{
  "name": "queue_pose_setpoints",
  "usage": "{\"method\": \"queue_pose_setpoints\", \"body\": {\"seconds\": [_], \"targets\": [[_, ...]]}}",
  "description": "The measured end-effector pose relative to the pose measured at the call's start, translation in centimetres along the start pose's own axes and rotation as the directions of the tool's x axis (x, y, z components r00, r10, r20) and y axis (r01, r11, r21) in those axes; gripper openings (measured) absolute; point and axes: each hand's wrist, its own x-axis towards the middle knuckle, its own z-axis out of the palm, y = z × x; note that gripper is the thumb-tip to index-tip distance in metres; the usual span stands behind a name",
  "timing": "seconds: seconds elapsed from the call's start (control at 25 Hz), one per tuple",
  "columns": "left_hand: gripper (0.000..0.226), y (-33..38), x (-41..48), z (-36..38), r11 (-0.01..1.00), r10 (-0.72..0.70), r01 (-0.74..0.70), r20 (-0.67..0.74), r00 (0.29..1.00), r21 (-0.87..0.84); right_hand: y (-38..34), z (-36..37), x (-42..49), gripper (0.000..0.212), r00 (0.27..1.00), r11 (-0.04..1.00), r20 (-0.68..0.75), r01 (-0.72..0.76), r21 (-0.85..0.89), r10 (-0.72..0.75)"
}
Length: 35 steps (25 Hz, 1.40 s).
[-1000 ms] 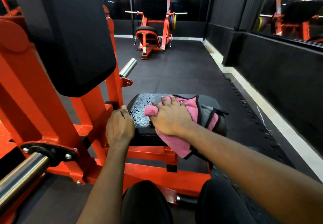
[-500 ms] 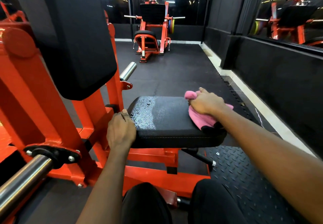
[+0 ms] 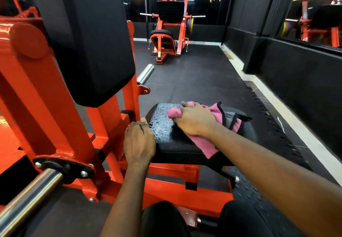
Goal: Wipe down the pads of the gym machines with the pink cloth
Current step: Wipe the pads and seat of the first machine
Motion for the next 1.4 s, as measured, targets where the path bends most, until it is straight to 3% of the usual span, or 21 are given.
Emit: {"method": "queue_pose_setpoints", "body": {"seconds": [0.2,0.32,0.44,0.52,0.64,0.76,0.88,1.04,1.2,1.32,1.4], "targets": [[0.046,0.2,-0.1,-0.2,1.0,-0.019,0.019,0.006,1.0,-0.001,0.9,0.1,5.5,0.047,0.995,0.999,0.092,-0.036,0.013,0.034],[0.046,0.5,-0.4,-0.4,1.0,-0.014,0.014,0.006,1.0,-0.008,-0.7,-0.4,1.7,0.053,0.997,0.997,0.042,0.064,0.038,-0.065],[0.047,0.3,-0.4,-0.5,1.0,-0.011,0.011,0.007,1.0,-0.029,-2.4,-0.2,-4.0,0.034,0.987,0.986,-0.02,0.162,0.04,-0.162],[0.046,0.2,-0.4,-0.5,0.999,-0.008,0.008,0.005,1.0,-0.041,-2.9,0.0,-6.3,0.043,0.978,0.979,-0.055,0.203,0.017,-0.202],[0.044,0.3,-0.2,-0.4,1.0,-0.017,0.017,0.013,1.0,-0.012,0.0,-0.7,-3.4,0.051,0.997,0.993,0.013,0.078,0.089,-0.08],[0.041,0.3,-0.2,-0.4,1.0,-0.019,0.02,0.022,1.0,-0.007,5.1,-1.8,0.8,0.064,0.984,0.984,0.096,-0.161,0.077,0.153],[0.041,0.1,-0.1,-0.3,1.0,-0.025,0.025,0.022,0.999,-0.002,9.2,-2.2,0.6,0.047,0.96,0.957,0.068,-0.277,0.084,0.271],[0.042,0.0,-0.2,-0.2,1.0,-0.013,0.013,-0.001,1.0,-0.004,9.4,-2.0,-3.7,0.039,0.925,0.927,-0.061,-0.372,0.038,0.374],[0.044,-0.1,-0.2,0.0,1.0,0.013,-0.013,-0.01,1.0,-0.002,5.6,-1.9,-8.2,0.042,0.931,0.948,-0.208,-0.316,-0.045,0.3],[0.044,-0.3,0.0,0.1,1.0,0.022,-0.022,-0.011,1.0,0.004,0.5,-1.1,-8.0,0.035,0.957,0.984,-0.233,-0.179,-0.002,0.173],[0.044,-0.5,0.2,0.2,1.0,0.016,-0.016,-0.01,1.0,0.002,-1.5,-0.5,-5.6,0.036,0.983,0.999,-0.178,-0.05,0.014,0.052]]}}
